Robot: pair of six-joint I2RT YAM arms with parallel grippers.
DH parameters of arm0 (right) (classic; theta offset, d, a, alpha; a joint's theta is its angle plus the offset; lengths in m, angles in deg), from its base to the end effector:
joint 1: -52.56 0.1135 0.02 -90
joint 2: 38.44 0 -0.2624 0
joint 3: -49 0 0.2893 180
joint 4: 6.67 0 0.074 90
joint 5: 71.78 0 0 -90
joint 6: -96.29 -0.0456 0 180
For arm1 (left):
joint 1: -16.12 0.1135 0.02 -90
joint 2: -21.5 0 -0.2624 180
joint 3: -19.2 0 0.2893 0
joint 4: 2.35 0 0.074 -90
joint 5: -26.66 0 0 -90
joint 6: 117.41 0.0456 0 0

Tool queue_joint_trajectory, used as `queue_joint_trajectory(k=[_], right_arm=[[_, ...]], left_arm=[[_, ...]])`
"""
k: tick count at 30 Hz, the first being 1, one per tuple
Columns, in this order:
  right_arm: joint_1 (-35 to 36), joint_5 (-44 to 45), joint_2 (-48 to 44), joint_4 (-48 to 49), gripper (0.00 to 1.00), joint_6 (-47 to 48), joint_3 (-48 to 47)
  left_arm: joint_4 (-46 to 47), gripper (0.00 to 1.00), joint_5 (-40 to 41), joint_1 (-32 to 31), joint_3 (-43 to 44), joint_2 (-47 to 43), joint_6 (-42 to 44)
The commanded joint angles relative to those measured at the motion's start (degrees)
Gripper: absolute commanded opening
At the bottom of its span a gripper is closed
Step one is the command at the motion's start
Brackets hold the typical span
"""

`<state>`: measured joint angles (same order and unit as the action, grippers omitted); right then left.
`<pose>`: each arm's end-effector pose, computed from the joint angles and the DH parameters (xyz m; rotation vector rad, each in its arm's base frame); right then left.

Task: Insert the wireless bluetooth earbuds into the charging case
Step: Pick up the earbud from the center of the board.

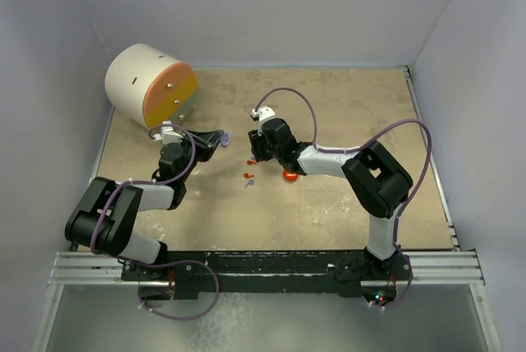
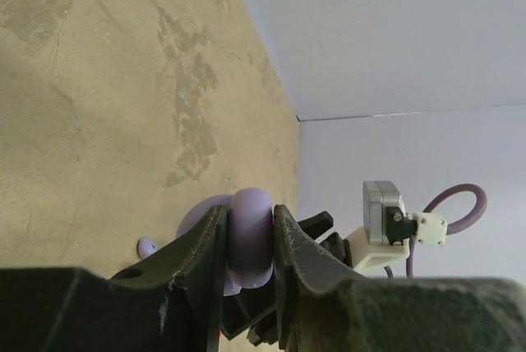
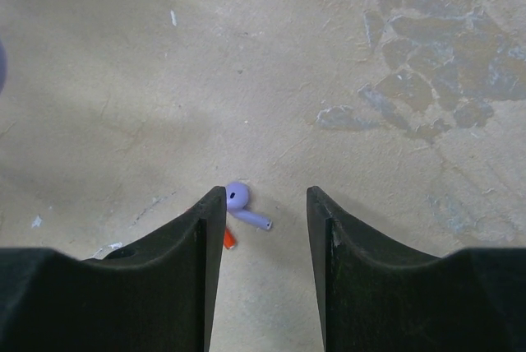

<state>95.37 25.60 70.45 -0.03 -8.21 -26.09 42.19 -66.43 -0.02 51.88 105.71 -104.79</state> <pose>0.3352 0.3025 0.1464 -0.4282 2.0320 0.4904 0.2800 -0.0836 0.1335 -0.9092 1.6234 -1.2335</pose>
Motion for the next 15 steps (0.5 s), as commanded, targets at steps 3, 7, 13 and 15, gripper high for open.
queue_joint_trajectory(k=[3, 7, 13, 15], right_arm=[[0.59, -0.34, 0.85, -1.50, 0.46, 0.83, -2.45], [0.78, -0.51, 1.16, -1.73, 0.47, 0.90, -2.54], [1.34, -0.92, 1.61, -1.86, 0.47, 0.96, -2.88], [1.52, -1.03, 1.79, -1.84, 0.47, 0.97, -2.97]], left_arm=[[4.18, 0.00, -0.42, 0.24, -0.32, -1.08, -0.16], [4.65, 0.00, -0.51, 0.28, -0.37, -0.84, -0.22], [5.05, 0.00, -0.68, 0.23, -0.46, -0.46, -0.32], [5.10, 0.00, -0.69, 0.23, -0.43, -0.36, -0.36]])
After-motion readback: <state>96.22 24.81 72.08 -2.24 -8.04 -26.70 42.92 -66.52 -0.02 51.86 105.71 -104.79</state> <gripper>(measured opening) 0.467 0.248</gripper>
